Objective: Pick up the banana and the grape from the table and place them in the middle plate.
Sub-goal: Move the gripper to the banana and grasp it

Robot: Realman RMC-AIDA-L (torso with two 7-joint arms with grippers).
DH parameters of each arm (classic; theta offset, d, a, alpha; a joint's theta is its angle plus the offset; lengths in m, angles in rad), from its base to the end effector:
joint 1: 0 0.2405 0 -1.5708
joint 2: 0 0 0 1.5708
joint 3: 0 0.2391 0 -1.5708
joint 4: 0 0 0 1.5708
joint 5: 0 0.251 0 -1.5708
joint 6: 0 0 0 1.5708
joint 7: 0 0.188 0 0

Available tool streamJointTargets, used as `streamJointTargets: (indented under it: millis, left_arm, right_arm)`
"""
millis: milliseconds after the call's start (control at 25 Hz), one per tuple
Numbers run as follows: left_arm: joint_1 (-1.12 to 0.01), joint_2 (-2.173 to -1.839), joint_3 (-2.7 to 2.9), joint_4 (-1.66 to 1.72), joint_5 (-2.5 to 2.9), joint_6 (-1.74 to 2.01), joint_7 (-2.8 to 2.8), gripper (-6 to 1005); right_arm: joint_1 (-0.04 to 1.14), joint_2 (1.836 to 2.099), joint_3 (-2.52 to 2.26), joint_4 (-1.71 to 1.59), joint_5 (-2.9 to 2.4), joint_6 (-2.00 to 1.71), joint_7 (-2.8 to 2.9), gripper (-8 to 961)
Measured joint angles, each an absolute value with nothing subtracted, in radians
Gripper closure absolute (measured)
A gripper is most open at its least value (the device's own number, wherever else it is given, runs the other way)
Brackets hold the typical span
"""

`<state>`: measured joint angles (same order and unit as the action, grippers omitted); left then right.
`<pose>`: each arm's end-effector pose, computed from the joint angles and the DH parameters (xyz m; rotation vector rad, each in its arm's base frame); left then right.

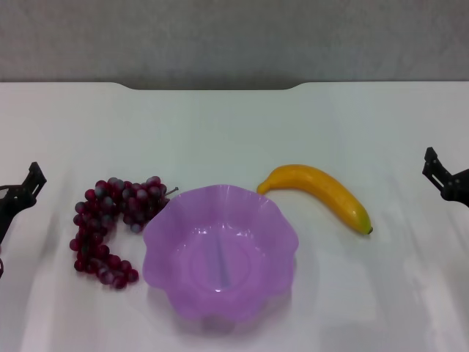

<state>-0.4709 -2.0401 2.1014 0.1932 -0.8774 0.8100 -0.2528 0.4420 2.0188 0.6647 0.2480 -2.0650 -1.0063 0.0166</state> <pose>-0.3917 0.4123 -0.0200 -1.4398 -0.9139 -0.5707 0.3529 0.3975 -0.0380 -1.6429 0.5646 0.5287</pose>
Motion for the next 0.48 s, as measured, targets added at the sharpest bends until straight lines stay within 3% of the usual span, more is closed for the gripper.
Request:
streamJointTargets:
  millis: [320,480]
  left_arm:
    - [-0.468,-2.04,2.098,0.193,-0.877,0.809,-0.253,183]
    - [-0.462,-2.04,2.098,0.188,-0.877,0.807,-0.249,183]
  right_arm:
    - [0.428,2.018,0.683,0.268,-2.062,-1.006,0.017,63]
    - [0.431,2.005,0.677,0.325,-2.071,-0.964,0.015,64]
